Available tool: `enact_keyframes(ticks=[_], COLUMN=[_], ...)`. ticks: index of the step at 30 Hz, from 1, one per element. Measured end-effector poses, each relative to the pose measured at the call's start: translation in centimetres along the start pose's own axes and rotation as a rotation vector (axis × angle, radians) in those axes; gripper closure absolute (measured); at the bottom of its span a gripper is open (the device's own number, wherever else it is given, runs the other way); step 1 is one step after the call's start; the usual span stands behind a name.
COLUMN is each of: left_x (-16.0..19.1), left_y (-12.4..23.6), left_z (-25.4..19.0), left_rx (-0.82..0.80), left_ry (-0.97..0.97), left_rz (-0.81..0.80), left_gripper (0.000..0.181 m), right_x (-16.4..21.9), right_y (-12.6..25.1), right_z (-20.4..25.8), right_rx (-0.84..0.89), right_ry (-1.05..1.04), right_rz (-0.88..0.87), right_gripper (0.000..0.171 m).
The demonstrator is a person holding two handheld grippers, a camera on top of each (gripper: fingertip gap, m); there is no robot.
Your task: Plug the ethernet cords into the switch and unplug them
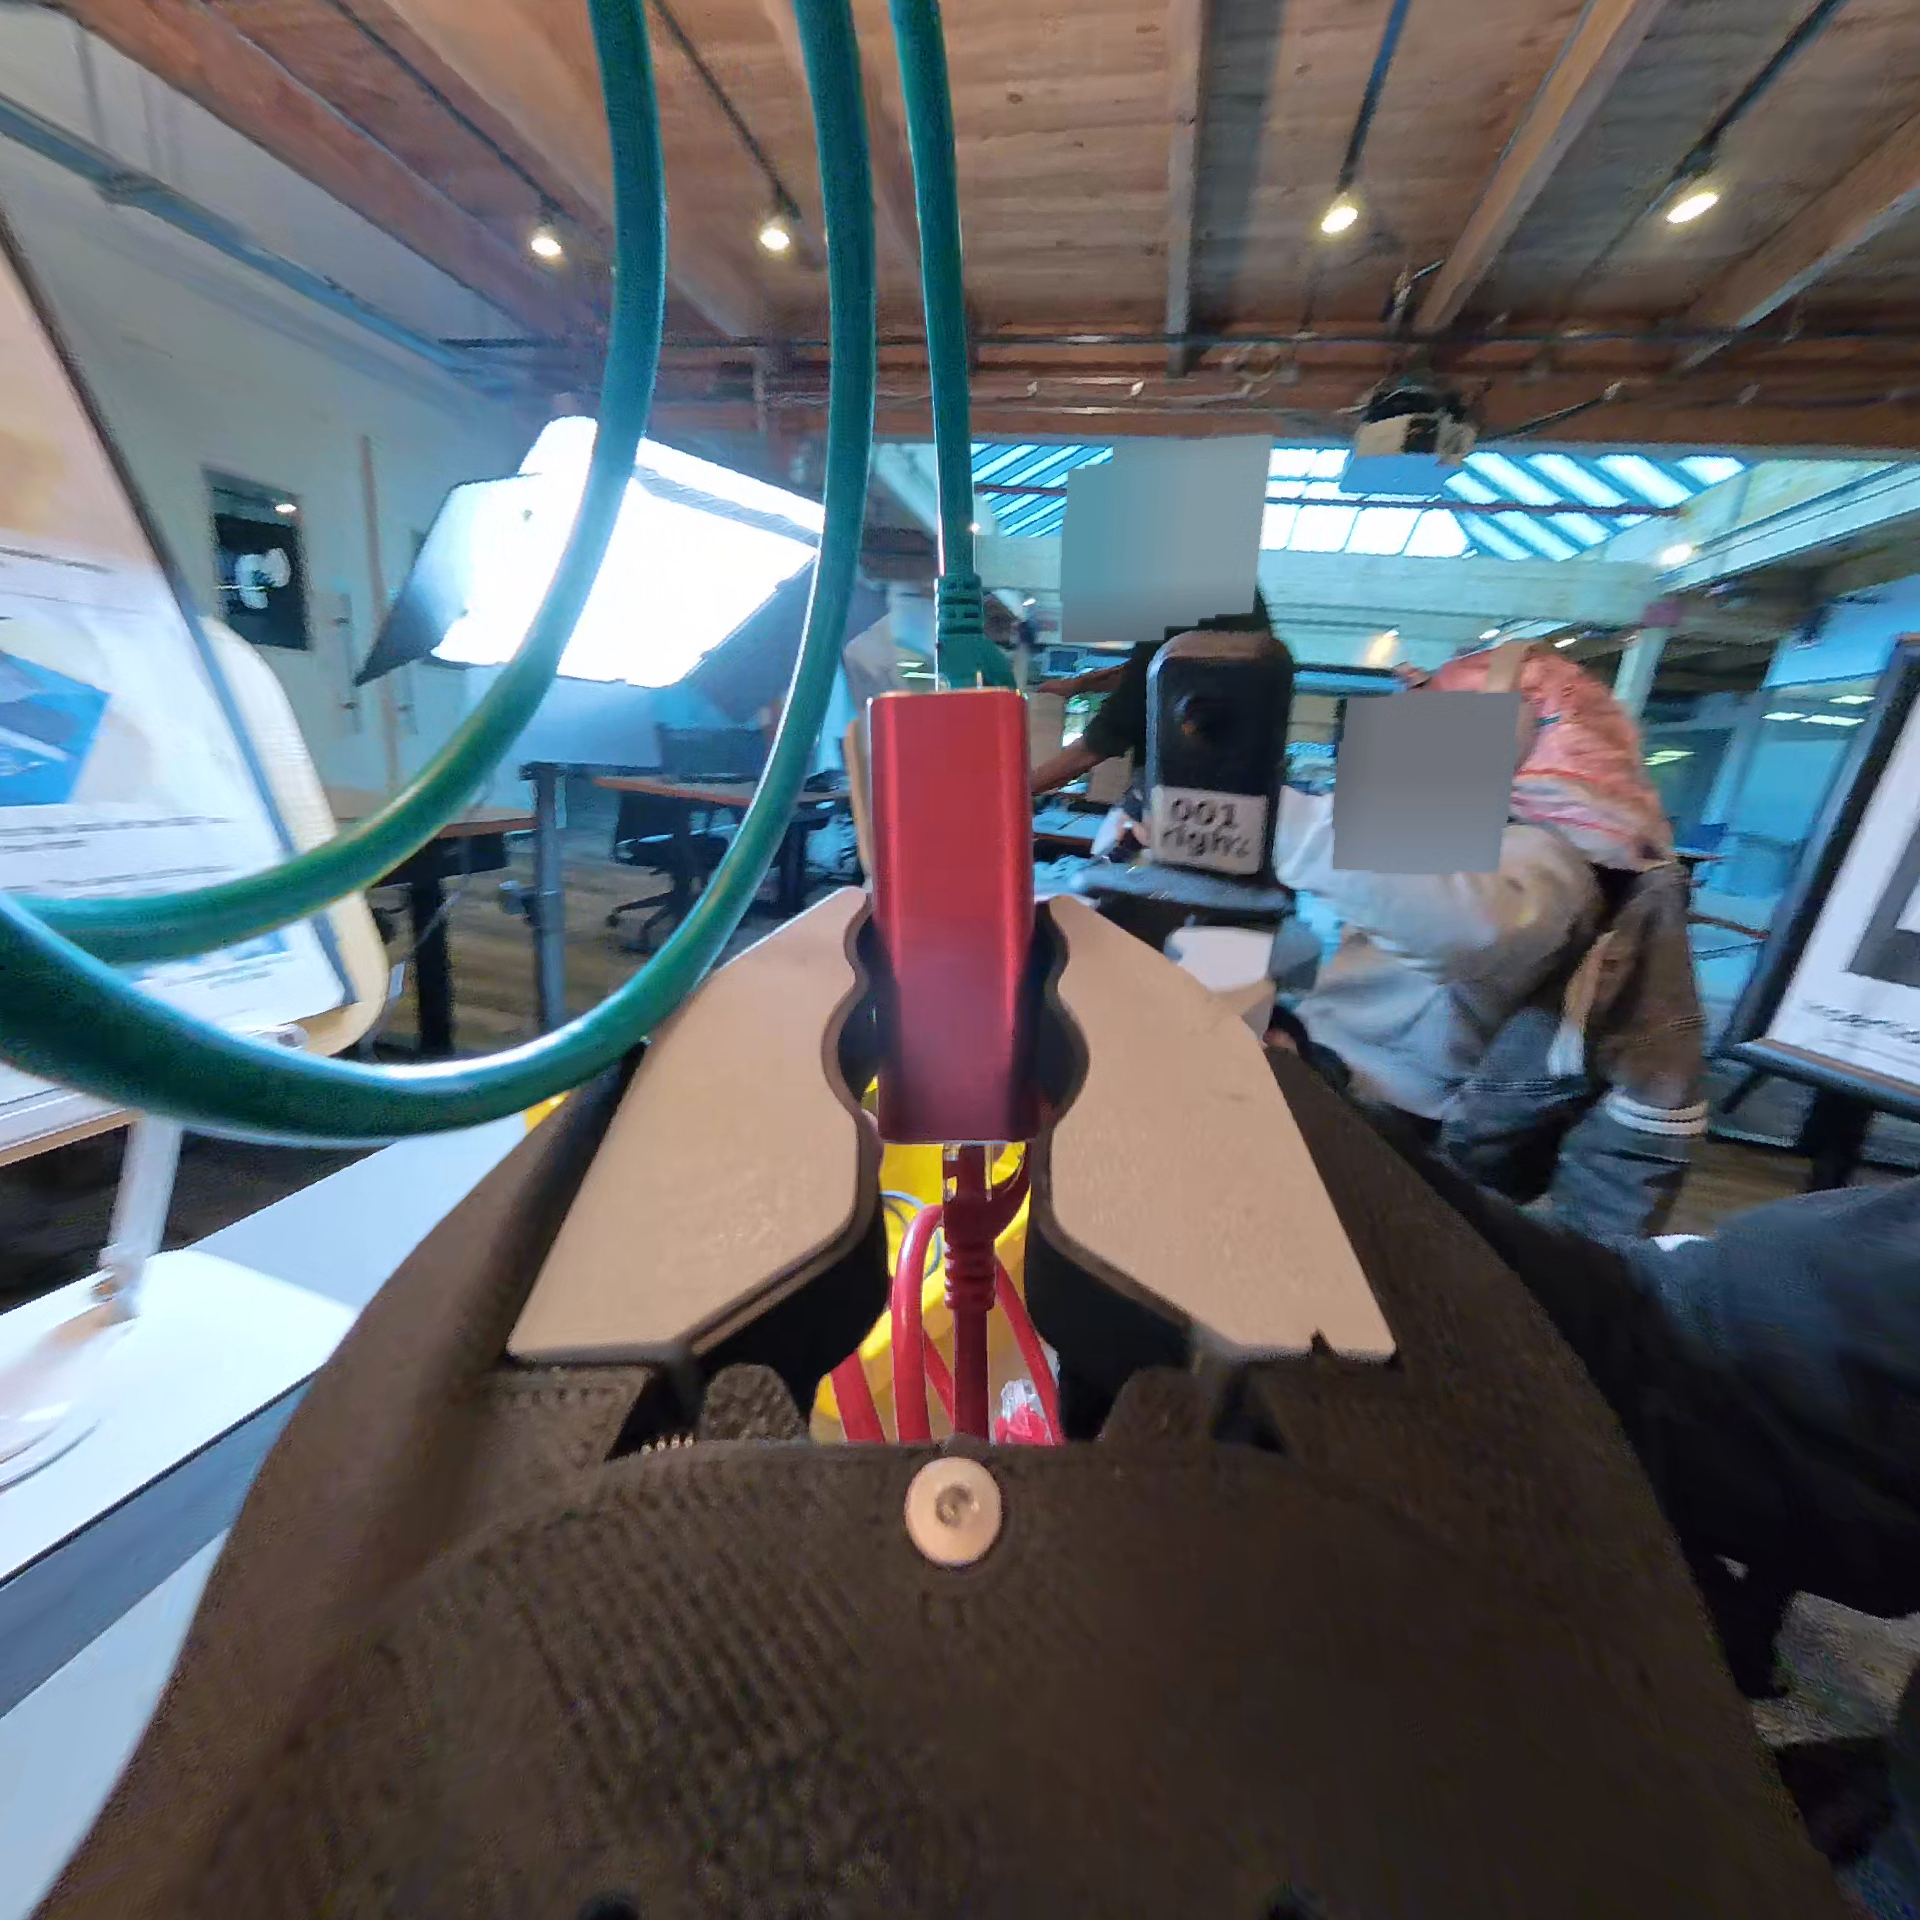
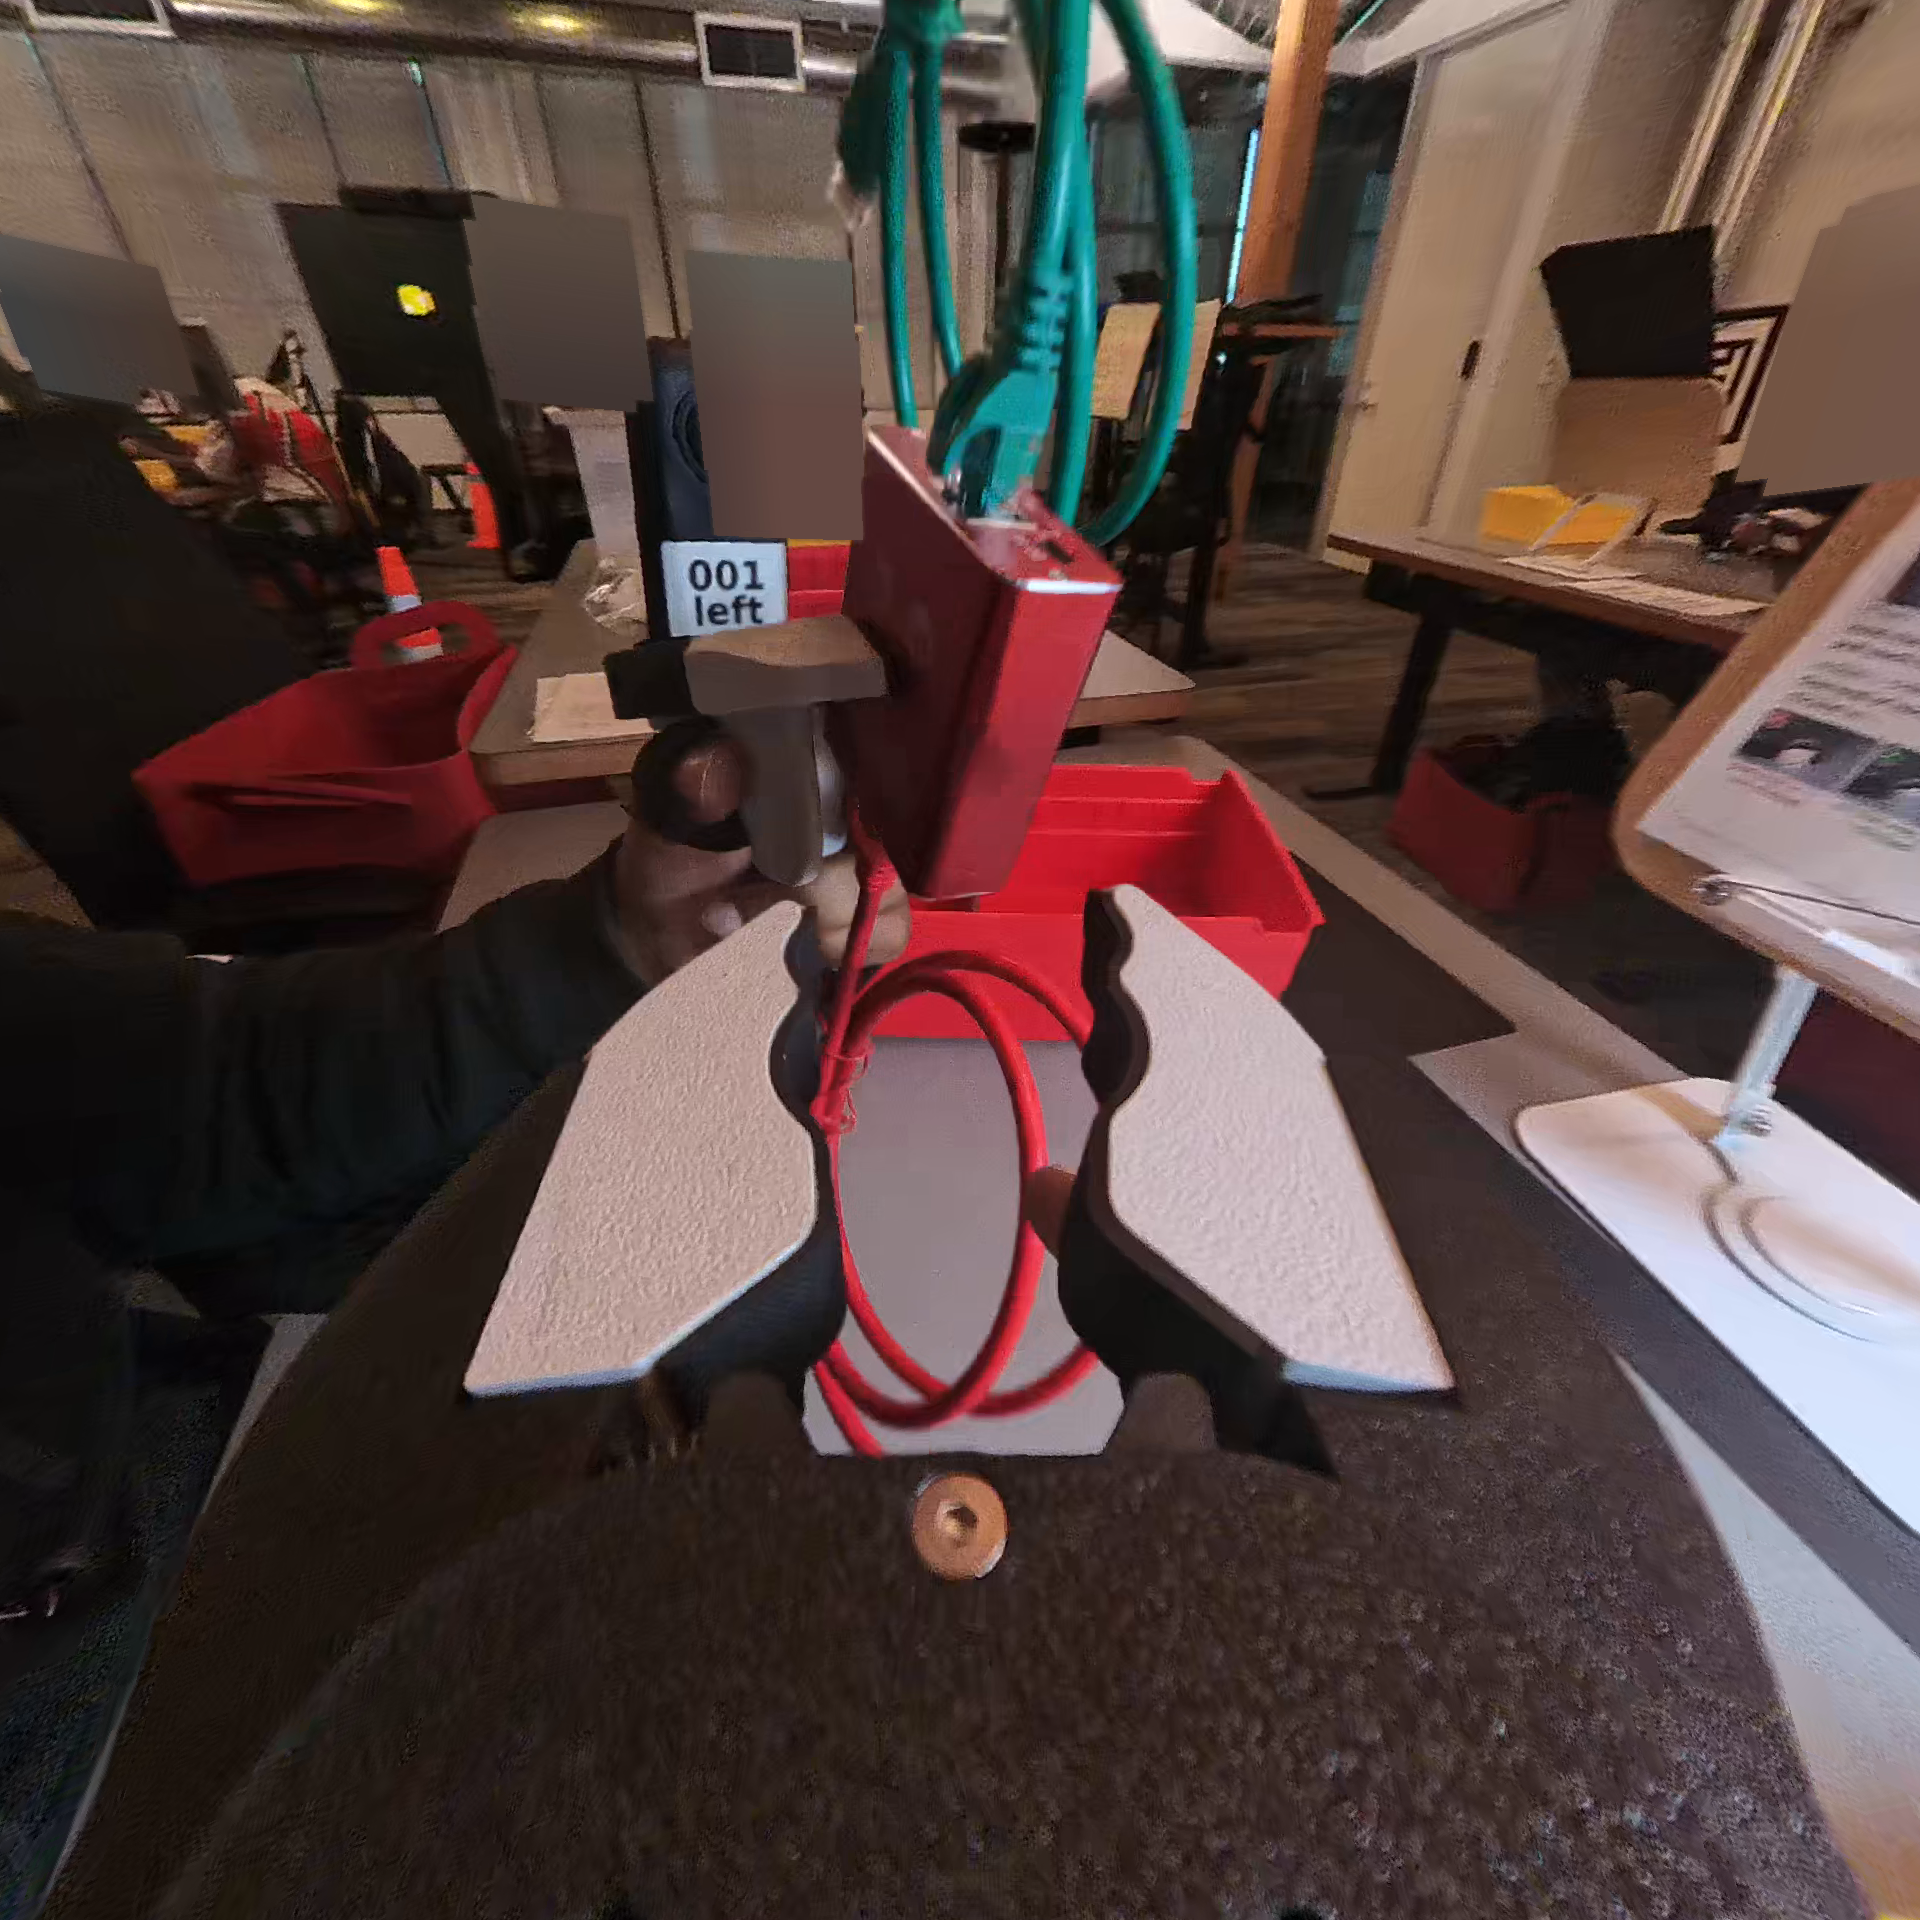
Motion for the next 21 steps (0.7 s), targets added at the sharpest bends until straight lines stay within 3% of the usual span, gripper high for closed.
enact_keyframes(ticks=[2,5,17,21], left_x=[0.4,0.9,2.3,1.9], left_y=[-0.4,-0.7,-0.7,-0.5], left_z=[-0.5,-1.1,-1.4,-1.4], left_rx=[0.031,0.065,0.12,0.132], left_ry=[0.023,0.021,-0.005,-0.02], left_rz=[0.0,0.018,0.195,0.192], left_gripper=[0.155,0.155,0.147,0.149], right_x=[0.7,0.2,0.0,0.0], right_y=[-1.1,-0.9,1.1,0.7], right_z=[0.5,0.5,0.5,0.8], right_rx=[-0.016,-0.018,-0.072,-0.09], right_ry=[-0.005,-0.028,-0.014,-0.03], right_rz=[-0.01,-0.071,0.107,0.076], right_gripper=[0.123,0.143,0.146,0.146])
Point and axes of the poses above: each gripper's, where its closed fingertips meet, y back along the fingers, x out of its underside, z = x × y across the jaws, the point moved 6 cm from there along y, back along the fingers, and after that the axes turned 14 degrees about -z, right-handed, at the moved point
